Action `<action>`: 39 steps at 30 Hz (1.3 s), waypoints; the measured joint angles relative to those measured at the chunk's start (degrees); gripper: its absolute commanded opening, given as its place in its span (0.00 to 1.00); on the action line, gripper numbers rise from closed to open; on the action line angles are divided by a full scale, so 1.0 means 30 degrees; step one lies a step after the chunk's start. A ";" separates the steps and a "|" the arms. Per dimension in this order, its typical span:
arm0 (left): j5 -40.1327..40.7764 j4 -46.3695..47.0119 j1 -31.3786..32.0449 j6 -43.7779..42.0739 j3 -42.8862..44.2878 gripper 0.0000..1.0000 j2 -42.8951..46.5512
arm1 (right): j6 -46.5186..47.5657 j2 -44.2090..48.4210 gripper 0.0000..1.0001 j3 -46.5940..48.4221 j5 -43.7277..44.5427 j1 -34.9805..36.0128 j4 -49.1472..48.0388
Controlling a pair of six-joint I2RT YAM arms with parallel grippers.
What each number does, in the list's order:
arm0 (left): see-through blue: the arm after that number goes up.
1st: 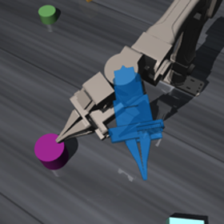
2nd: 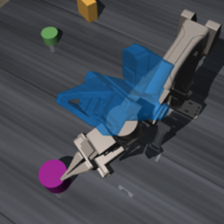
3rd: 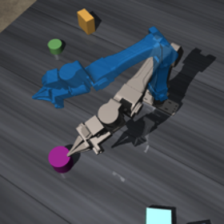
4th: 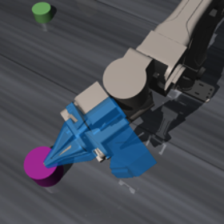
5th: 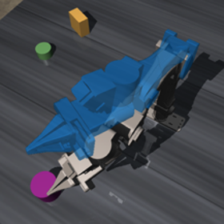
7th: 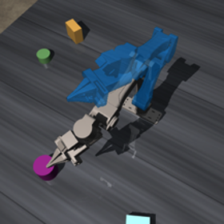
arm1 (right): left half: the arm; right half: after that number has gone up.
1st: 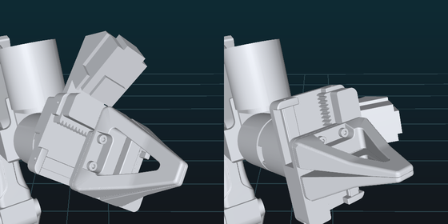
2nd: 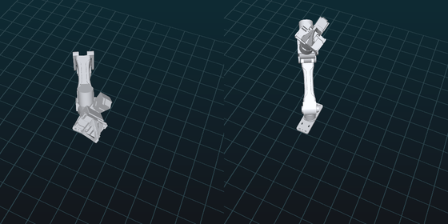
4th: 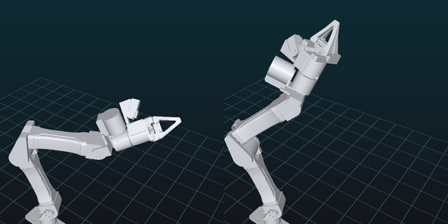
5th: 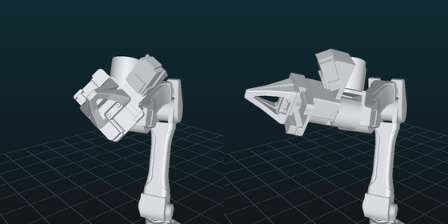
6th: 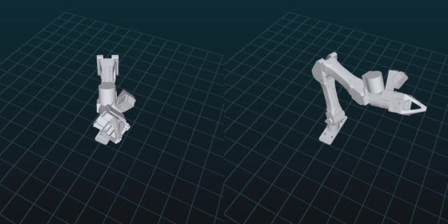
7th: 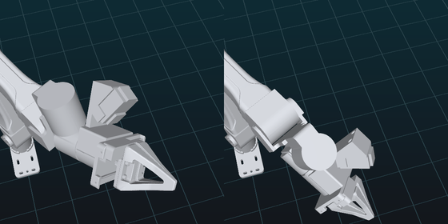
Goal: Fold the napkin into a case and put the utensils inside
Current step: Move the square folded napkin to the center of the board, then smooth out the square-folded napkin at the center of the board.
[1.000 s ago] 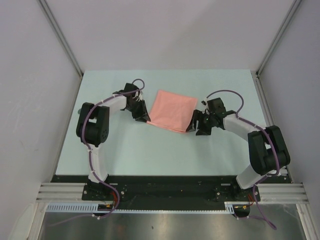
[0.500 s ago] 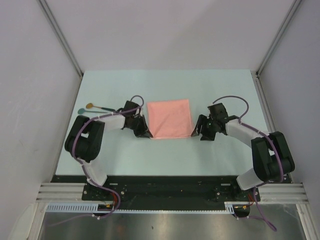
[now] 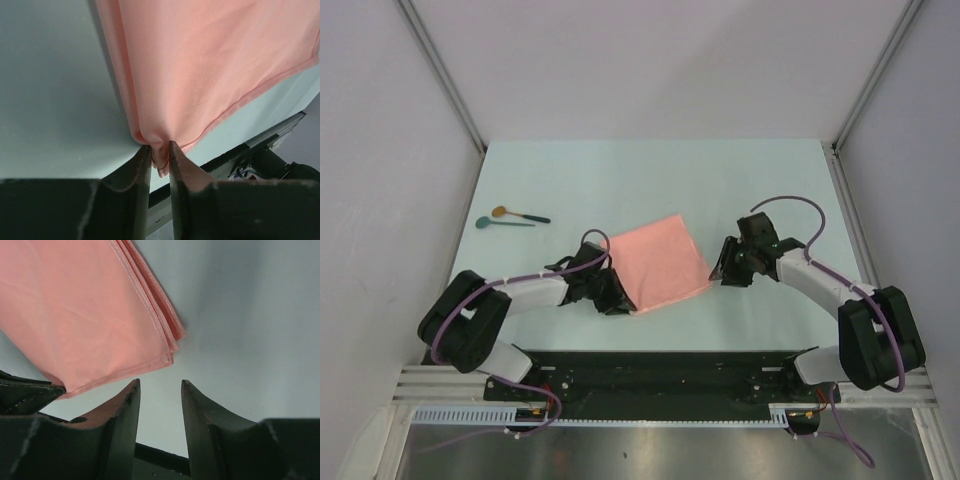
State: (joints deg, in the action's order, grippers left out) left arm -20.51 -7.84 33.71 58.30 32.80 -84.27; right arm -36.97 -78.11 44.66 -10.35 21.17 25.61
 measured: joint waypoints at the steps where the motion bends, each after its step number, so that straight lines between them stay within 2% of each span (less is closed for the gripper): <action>1: -0.0022 0.0036 0.0015 0.0095 0.0000 0.43 0.0000 | 0.0007 -0.0087 0.43 0.0000 -0.0007 0.0058 -0.0022; 3: -0.0219 0.0073 0.0000 -0.0029 0.0051 0.53 0.0007 | 0.0029 -0.0342 0.43 0.0000 -0.0022 0.0087 -0.0087; 6: -0.0393 -0.0503 -0.0240 -0.0765 0.0663 0.61 0.0007 | 0.0204 -0.0823 0.44 0.0000 -0.0029 0.0087 -0.0138; 10: -0.0182 -0.2120 -0.1486 -0.2200 0.1406 0.63 0.0255 | 0.0889 -0.1530 0.48 0.0313 -0.0051 -0.0124 -0.0153; 11: -0.0080 -0.2484 -0.1902 -0.2514 0.1486 0.62 0.0430 | 0.1231 -0.1741 0.52 0.0554 -0.0138 -0.0226 -0.0168; 14: 0.0328 -0.3847 -0.3606 -0.3657 0.2164 0.48 0.0918 | 0.2288 -0.2718 0.56 0.1945 -0.0466 -0.0619 -0.0299; 16: 0.0568 -0.4408 -0.4743 -0.4393 0.3213 0.30 0.0831 | 0.3060 -0.3738 0.56 0.3381 -0.0947 -0.0772 -0.0721; 18: 0.0335 -0.4371 -0.5690 -0.4983 0.4517 0.19 0.0408 | 0.3606 -0.4976 0.53 0.4940 -0.1741 -0.0874 -0.1319; 19: 0.0007 -0.3934 -0.5967 -0.5297 0.5472 0.18 -0.0146 | 0.3745 -0.5668 0.51 0.5639 -0.2120 -0.0874 -0.1698; 20: -0.0175 -0.3621 -0.6266 -0.5304 0.5821 0.17 -0.0437 | 0.3861 -0.6623 0.43 0.6645 -0.2805 -0.0867 -0.2178; 21: -0.0444 -0.3293 -0.6426 -0.5421 0.6258 0.14 -0.0831 | 0.3927 -0.7482 0.40 0.7453 -0.3395 -0.0867 -0.2659; 26: -0.2259 -0.0780 -0.6572 -0.5042 0.7563 0.11 -0.3752 | 0.3140 -1.1300 0.19 1.0484 -0.6499 -0.0852 -0.5479; 29: -0.2441 -0.0357 -0.6594 -0.4787 0.7796 0.09 -0.5100 | 0.2062 -1.3151 0.11 1.1336 -0.8225 -0.0896 -0.7424; 39: -0.1355 -0.0415 -0.7635 -0.4779 0.8364 0.08 -0.6761 | -0.0947 -1.7070 0.08 1.2203 -1.0870 -0.1195 -1.1621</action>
State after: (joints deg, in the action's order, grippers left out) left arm -24.58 -9.08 10.81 43.97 57.89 -104.55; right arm -39.81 -129.32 81.28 -42.96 17.58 -9.26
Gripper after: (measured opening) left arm 0.090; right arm 0.084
